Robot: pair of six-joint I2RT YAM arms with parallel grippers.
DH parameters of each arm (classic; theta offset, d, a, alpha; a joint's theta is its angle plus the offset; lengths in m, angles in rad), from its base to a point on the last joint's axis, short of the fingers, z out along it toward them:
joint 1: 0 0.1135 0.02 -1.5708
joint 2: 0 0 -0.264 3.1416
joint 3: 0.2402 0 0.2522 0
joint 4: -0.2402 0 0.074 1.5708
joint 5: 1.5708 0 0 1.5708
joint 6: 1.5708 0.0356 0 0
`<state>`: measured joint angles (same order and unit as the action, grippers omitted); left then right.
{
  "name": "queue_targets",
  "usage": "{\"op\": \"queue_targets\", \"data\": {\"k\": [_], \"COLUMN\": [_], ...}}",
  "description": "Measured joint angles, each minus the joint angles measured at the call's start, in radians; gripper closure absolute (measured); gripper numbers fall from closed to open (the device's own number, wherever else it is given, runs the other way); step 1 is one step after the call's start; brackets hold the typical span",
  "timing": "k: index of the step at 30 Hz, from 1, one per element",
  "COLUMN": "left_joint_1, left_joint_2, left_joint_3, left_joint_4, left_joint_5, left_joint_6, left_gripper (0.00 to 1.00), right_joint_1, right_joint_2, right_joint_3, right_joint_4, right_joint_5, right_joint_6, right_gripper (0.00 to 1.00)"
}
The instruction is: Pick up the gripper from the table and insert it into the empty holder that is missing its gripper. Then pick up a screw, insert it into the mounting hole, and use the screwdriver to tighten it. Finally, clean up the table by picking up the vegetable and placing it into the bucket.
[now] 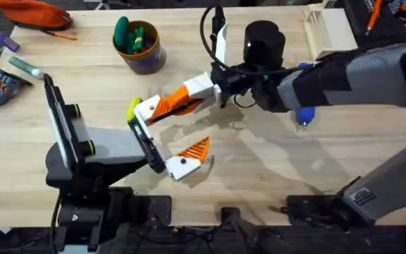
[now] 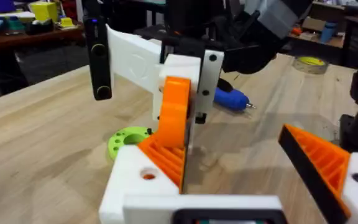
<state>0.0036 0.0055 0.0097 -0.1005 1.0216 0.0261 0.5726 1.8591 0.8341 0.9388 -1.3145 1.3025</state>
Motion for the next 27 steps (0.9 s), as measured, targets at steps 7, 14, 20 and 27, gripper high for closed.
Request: {"op": "queue_targets", "data": {"k": [7,14,20,27], "left_joint_1": [0.0,0.0,0.001,0.001], "left_joint_2": [0.0,0.0,0.0,0.0], "left_joint_3": [0.0,0.0,0.0,0.0], "left_joint_4": [0.0,0.001,0.002,0.002], "left_joint_5": [-0.001,-0.005,-0.012,-0.011], "left_joint_6": [0.0,0.001,0.003,0.003], "left_gripper": [0.014,0.015,0.015,0.015], "right_joint_1": [0.001,0.001,0.0,0.0], "right_joint_2": [0.0,0.001,0.007,0.007], "right_joint_3": [0.001,0.012,0.031,0.035], "right_joint_4": [0.0,-0.004,-0.036,-0.049], "right_joint_5": [0.002,0.0,-0.01,-0.022], "right_joint_6": [0.0,-0.001,-0.004,-0.019], "right_gripper": [0.992,0.992,0.992,0.992]}}
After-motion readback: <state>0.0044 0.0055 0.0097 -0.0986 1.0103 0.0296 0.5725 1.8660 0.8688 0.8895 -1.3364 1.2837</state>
